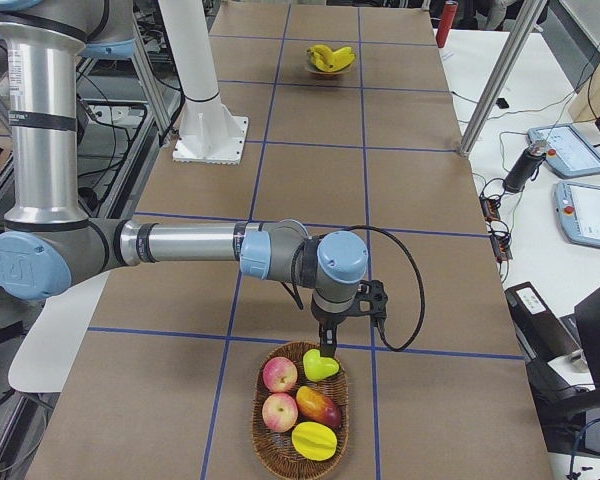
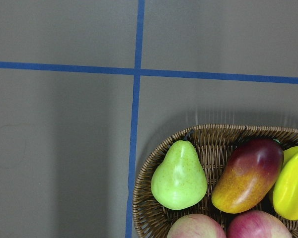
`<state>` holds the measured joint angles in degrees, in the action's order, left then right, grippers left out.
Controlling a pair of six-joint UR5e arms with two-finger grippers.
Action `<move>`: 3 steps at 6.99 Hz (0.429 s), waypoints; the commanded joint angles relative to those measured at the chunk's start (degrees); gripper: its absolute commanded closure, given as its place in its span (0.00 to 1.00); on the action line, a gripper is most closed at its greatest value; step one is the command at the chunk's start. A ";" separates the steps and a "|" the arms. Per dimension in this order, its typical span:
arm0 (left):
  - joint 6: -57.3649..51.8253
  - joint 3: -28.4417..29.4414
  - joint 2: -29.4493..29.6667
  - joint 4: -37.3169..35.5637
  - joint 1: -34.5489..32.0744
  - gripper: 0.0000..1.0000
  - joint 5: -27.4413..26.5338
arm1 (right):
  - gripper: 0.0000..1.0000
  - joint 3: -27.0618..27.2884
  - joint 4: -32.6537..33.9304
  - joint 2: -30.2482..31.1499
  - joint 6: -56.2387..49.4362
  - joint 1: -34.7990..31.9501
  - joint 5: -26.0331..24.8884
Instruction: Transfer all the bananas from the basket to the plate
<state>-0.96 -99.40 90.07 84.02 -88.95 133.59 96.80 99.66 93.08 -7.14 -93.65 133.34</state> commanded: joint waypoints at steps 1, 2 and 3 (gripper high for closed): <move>0.61 0.52 -1.03 0.01 0.01 0.00 0.00 | 0.00 -1.69 0.01 0.17 0.81 -1.61 0.69; 0.70 0.35 -1.73 0.01 -0.17 0.00 0.00 | 0.00 -2.75 0.01 0.08 0.90 -2.76 3.13; 0.87 0.69 -1.83 -0.08 -0.17 0.00 0.00 | 0.00 -2.67 0.01 -0.01 0.99 -2.77 3.68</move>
<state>-0.26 -98.96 88.67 84.00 -89.05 133.59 94.61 99.67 93.16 -6.29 -95.83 135.67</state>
